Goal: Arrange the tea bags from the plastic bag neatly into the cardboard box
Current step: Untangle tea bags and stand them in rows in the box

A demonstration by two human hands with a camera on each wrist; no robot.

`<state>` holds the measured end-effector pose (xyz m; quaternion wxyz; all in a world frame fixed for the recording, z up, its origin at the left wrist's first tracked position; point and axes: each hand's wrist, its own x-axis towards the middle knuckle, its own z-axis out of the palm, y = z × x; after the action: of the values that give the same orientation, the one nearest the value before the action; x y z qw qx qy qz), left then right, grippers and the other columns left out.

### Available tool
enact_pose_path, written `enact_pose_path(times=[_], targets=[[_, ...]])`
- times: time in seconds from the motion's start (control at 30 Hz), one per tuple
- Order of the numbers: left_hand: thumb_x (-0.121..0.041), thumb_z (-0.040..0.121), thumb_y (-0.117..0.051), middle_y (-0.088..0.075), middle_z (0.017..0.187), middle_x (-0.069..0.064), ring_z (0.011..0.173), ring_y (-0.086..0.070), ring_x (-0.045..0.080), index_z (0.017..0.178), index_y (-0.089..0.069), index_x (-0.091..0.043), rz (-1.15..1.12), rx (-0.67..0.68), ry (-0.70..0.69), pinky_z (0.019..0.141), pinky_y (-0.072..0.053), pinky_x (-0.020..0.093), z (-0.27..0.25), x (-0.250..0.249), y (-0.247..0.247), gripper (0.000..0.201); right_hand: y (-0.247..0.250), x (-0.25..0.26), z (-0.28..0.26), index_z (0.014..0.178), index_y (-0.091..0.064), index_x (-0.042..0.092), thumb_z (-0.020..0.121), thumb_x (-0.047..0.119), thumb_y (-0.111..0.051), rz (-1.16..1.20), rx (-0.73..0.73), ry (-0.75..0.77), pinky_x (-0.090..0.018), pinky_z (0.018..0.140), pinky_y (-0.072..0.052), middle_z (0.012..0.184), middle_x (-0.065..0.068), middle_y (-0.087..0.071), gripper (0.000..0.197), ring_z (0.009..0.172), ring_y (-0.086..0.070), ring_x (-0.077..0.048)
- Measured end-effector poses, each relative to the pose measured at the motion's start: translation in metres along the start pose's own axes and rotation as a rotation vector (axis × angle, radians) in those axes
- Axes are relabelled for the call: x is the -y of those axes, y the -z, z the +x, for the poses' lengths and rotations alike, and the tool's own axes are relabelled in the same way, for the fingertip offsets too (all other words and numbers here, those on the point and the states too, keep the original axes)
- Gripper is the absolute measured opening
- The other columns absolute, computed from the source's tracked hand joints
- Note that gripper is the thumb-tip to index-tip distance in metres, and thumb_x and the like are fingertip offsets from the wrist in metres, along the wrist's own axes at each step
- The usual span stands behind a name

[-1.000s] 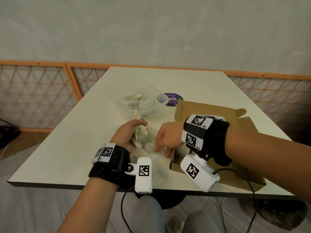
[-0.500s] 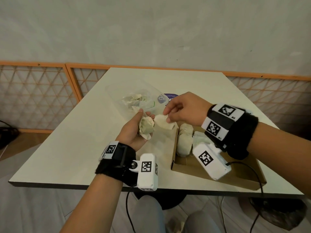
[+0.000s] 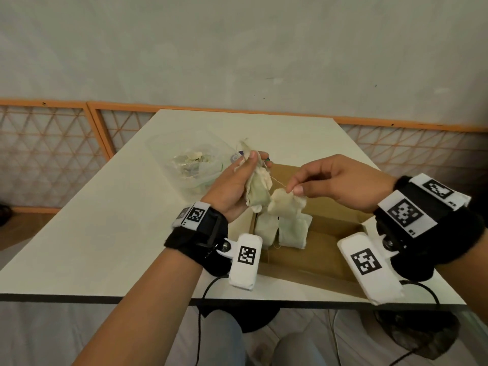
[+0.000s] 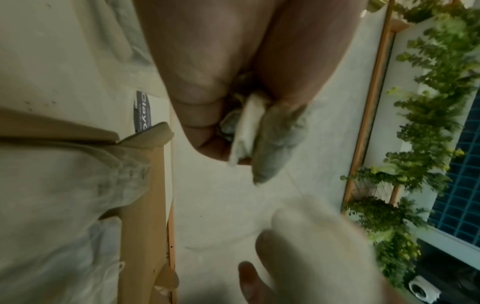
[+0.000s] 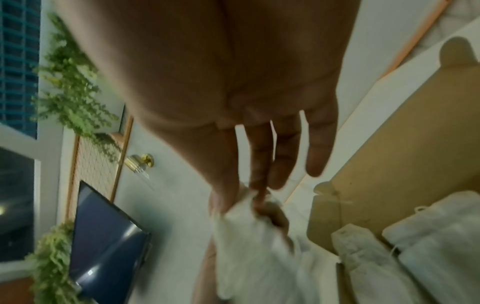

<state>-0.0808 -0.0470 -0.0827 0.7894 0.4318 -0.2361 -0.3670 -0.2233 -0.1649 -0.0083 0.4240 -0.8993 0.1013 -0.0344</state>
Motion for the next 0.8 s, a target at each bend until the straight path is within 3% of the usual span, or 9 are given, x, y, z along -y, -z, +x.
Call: enact_pose_path(times=[0.03, 0.13, 0.17, 0.27, 0.33, 0.4, 0.47, 0.6, 0.8], targets=[[-0.032, 0.097, -0.043, -0.061, 0.092, 0.003, 0.082, -0.056, 0.017, 0.098, -0.059, -0.014, 0.018, 0.003, -0.016, 0.078, -0.048, 0.031, 0.002, 0.000, -0.004, 0.024, 0.000, 0.001, -0.001, 0.081, -0.070, 0.026, 0.083, 0.010, -0.064, 0.015, 0.040, 0.007, -0.012, 0.084, -0.045, 0.082, 0.006, -0.070, 0.017, 0.080, -0.060, 0.001], [-0.038, 0.095, -0.047, -0.059, 0.092, 0.002, 0.078, -0.059, 0.015, 0.094, -0.062, -0.018, 0.101, 0.037, -0.046, 0.075, -0.051, 0.031, 0.007, 0.002, -0.017, 0.026, -0.001, -0.004, 0.004, 0.081, -0.071, 0.024, 0.083, 0.011, -0.065, 0.106, 0.010, -0.014, -0.038, 0.099, -0.045, 0.093, -0.009, -0.070, 0.015, 0.093, -0.061, -0.028], [-0.040, 0.095, -0.047, -0.060, 0.089, 0.001, 0.075, -0.060, 0.014, 0.092, -0.063, -0.019, 0.134, 0.052, -0.052, 0.072, -0.052, 0.030, 0.008, 0.003, -0.021, 0.026, -0.003, -0.007, 0.008, 0.080, -0.071, 0.023, 0.084, 0.009, -0.064, 0.128, -0.035, -0.027, -0.038, 0.097, -0.047, 0.090, -0.006, -0.070, 0.016, 0.094, -0.061, -0.029], [-0.043, 0.092, -0.051, -0.061, 0.080, 0.000, 0.071, -0.061, 0.015, 0.086, -0.063, -0.020, 0.174, 0.069, -0.049, 0.068, -0.053, 0.029, 0.013, 0.009, -0.028, 0.027, -0.011, -0.016, 0.016, 0.087, -0.070, 0.009, 0.085, 0.001, -0.060, 0.176, -0.137, -0.042, -0.019, 0.072, -0.053, 0.083, -0.008, -0.065, 0.013, 0.077, -0.061, -0.013], [-0.048, 0.088, -0.054, -0.059, 0.081, 0.003, 0.070, -0.060, 0.016, 0.083, -0.059, -0.018, 0.160, 0.021, -0.047, 0.067, -0.052, 0.029, 0.017, 0.012, -0.028, 0.030, -0.014, -0.022, 0.017, 0.092, -0.069, 0.002, 0.085, -0.002, -0.060, 0.231, -0.166, -0.065, -0.012, 0.061, -0.053, 0.079, -0.008, -0.065, 0.012, 0.065, -0.062, -0.005], [-0.046, 0.092, -0.048, -0.060, 0.074, 0.002, 0.066, -0.059, 0.015, 0.080, -0.053, -0.017, 0.117, -0.079, -0.041, 0.063, -0.051, 0.028, 0.020, 0.011, -0.025, 0.033, -0.015, -0.029, 0.015, 0.085, -0.071, 0.010, 0.085, 0.002, -0.062, 0.222, -0.164, -0.089, -0.014, 0.065, -0.055, 0.079, -0.006, -0.067, 0.012, 0.068, -0.064, -0.009], [-0.042, 0.098, -0.041, -0.058, 0.062, -0.001, 0.060, -0.056, 0.012, 0.075, -0.049, -0.016, -0.041, -0.164, -0.028, 0.064, -0.051, 0.028, 0.025, 0.009, -0.021, 0.035, -0.015, -0.038, 0.012, 0.079, -0.071, 0.020, 0.084, 0.008, -0.064, 0.139, -0.169, -0.111, -0.026, 0.077, -0.056, 0.083, -0.007, -0.071, 0.015, 0.076, -0.065, -0.019], [-0.040, 0.098, -0.044, -0.050, 0.059, -0.001, 0.049, -0.048, 0.009, 0.072, -0.046, -0.016, -0.311, -0.263, 0.010, 0.046, -0.044, 0.019, 0.028, 0.006, -0.011, 0.035, -0.013, -0.049, 0.004, 0.080, -0.070, 0.017, 0.085, 0.005, -0.063, 0.187, -0.211, -0.144, -0.031, 0.082, -0.054, 0.087, -0.008, -0.069, 0.014, 0.080, -0.062, -0.019], [-0.039, 0.080, -0.066, -0.051, 0.071, 0.001, 0.053, -0.052, 0.007, 0.078, -0.051, -0.018, 0.200, -0.066, 0.076, 0.044, -0.042, 0.019, 0.019, 0.010, -0.012, 0.026, -0.002, -0.060, -0.005, 0.081, -0.069, 0.014, 0.085, 0.001, -0.060, 0.326, -0.242, -0.093, -0.021, 0.075, -0.057, 0.090, -0.009, -0.069, 0.016, 0.080, -0.066, -0.015]])
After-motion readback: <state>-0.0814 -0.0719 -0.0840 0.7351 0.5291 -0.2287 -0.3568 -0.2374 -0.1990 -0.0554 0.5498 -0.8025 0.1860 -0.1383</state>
